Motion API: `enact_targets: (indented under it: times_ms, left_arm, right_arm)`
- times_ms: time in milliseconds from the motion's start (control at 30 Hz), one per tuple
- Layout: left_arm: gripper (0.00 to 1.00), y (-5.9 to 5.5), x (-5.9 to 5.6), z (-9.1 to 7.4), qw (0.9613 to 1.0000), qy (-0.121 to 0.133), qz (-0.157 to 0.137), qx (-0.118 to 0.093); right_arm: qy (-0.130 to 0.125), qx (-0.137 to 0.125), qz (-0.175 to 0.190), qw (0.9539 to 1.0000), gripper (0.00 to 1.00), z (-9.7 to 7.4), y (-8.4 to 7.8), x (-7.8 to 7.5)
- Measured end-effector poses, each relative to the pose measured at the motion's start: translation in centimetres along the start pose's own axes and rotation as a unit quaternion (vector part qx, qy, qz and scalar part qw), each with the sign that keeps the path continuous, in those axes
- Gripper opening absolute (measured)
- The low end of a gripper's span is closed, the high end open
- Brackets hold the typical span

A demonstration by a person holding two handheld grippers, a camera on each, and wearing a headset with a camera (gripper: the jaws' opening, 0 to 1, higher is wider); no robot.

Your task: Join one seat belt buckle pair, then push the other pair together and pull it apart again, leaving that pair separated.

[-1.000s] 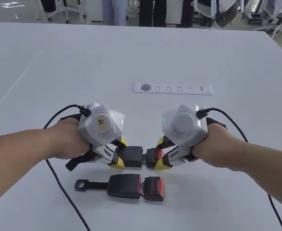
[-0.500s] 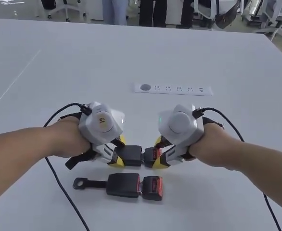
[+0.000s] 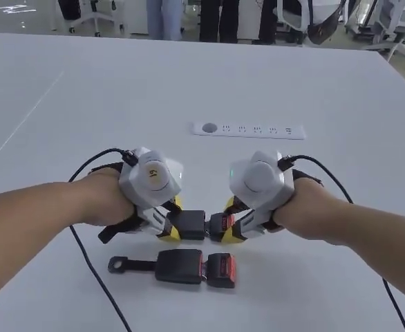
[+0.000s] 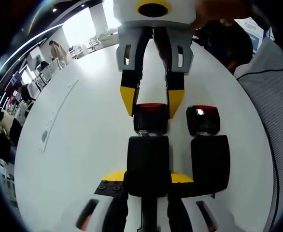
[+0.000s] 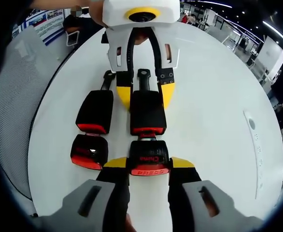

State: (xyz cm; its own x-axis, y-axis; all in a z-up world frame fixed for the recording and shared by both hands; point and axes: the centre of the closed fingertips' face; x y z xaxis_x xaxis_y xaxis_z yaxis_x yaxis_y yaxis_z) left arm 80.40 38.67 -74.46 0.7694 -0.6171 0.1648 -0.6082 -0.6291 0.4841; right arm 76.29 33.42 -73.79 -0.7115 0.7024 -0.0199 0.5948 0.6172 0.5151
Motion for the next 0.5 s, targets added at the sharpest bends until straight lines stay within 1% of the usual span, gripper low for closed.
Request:
enact_targets:
  times_ms: [133,167,267,333,367,400,433,500]
  left_arm:
    - [0.3,0.0,0.0,0.0,1.0,0.001,0.001,-0.002]
    - [0.3,0.0,0.0,0.0,1.0,-0.001,0.003,-0.002]
    - [0.3,0.1,-0.1,0.0,0.9999,-0.004,0.009,-0.001]
    - [0.3,0.1,0.0,0.0,0.9999,-0.005,0.009,-0.004]
    - [0.3,0.1,0.0,0.0,1.0,-0.005,0.005,-0.004]
    - [0.3,0.1,-0.1,0.0,1.0,-0.005,0.006,-0.005]
    - [0.3,0.1,-0.1,0.0,1.0,-0.005,0.006,-0.005]
    - [0.3,0.1,0.0,0.1,1.0,-0.005,0.005,-0.006]
  right_arm:
    - [-0.003,0.009,-0.002,1.0,0.27,-0.6,-0.7,-0.2]
    - [0.0,0.005,0.005,1.0,0.27,-0.6,-0.6,-0.1]
    - [0.001,0.006,0.006,1.0,0.28,-0.6,-0.8,0.0]
    - [0.0,0.001,-0.002,1.0,0.28,-0.7,-1.1,-0.2]
    - [0.002,0.005,0.004,1.0,0.28,-0.7,-1.5,-0.3]
    - [0.004,-0.003,0.009,0.9999,0.28,-0.7,-1.5,-0.4]
    - [0.005,-0.004,0.013,0.9999,0.28,-0.8,-1.6,-0.4]
    - [0.001,-0.002,0.011,0.9999,0.29,-1.1,-2.1,-0.3]
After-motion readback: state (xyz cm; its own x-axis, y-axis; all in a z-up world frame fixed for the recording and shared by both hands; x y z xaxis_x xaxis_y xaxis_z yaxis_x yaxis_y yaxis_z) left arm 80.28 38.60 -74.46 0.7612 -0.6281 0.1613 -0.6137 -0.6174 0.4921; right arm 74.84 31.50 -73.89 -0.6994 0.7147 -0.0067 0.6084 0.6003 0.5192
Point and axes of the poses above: the centre of the closed fingertips' face, and the gripper's own axes: z roughly forward along the fingers, x roughly to its left, y roughly out of its top, and after that the axes turned 8 degrees about z, right-handed
